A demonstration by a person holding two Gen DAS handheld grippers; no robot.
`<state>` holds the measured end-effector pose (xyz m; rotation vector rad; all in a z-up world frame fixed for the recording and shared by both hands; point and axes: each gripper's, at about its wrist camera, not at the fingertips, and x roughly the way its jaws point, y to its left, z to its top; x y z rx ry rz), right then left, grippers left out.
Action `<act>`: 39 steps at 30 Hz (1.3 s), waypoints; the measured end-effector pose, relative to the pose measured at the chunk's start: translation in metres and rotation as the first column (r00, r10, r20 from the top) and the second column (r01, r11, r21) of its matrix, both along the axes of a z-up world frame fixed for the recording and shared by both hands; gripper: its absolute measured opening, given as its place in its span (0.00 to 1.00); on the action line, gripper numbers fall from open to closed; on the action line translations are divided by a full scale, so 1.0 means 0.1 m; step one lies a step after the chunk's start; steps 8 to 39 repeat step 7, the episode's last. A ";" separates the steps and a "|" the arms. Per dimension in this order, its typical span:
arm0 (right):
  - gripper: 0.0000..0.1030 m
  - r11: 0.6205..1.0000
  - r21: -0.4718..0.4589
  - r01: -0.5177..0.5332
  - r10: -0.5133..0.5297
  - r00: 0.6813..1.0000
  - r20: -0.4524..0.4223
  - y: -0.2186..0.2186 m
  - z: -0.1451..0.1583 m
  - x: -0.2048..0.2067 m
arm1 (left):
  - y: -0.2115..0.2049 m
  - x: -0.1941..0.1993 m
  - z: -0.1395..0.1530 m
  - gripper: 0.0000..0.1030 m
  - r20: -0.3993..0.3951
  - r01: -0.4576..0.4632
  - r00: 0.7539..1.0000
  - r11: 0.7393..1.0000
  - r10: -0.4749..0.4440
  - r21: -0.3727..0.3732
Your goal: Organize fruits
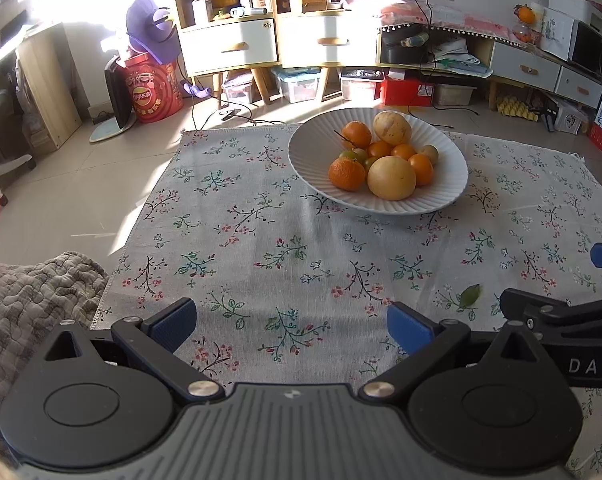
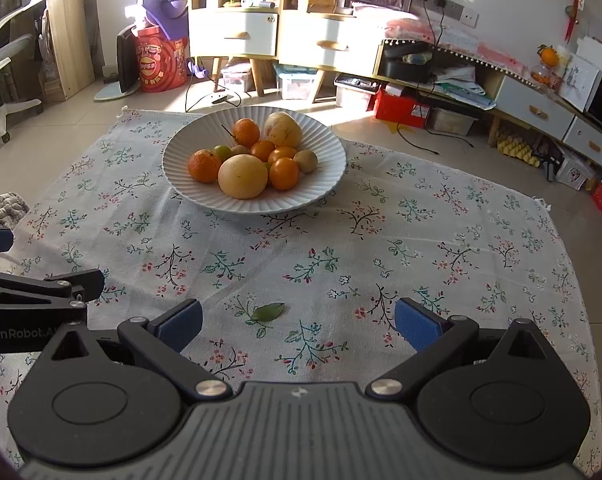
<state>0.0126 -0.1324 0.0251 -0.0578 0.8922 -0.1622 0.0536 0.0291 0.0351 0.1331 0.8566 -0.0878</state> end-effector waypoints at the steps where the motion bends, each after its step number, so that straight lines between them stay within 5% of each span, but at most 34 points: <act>1: 0.99 1.000 0.000 0.000 0.000 1.000 0.000 0.00 0.00 0.00 | 0.00 0.00 0.00 0.81 -0.002 0.000 1.000 1.000 0.000 -0.002; 39: 0.99 1.000 -0.002 -0.001 0.001 1.000 -0.003 0.00 -0.01 0.00 | 0.00 0.00 -0.02 0.81 0.000 0.005 1.000 1.000 -0.005 0.004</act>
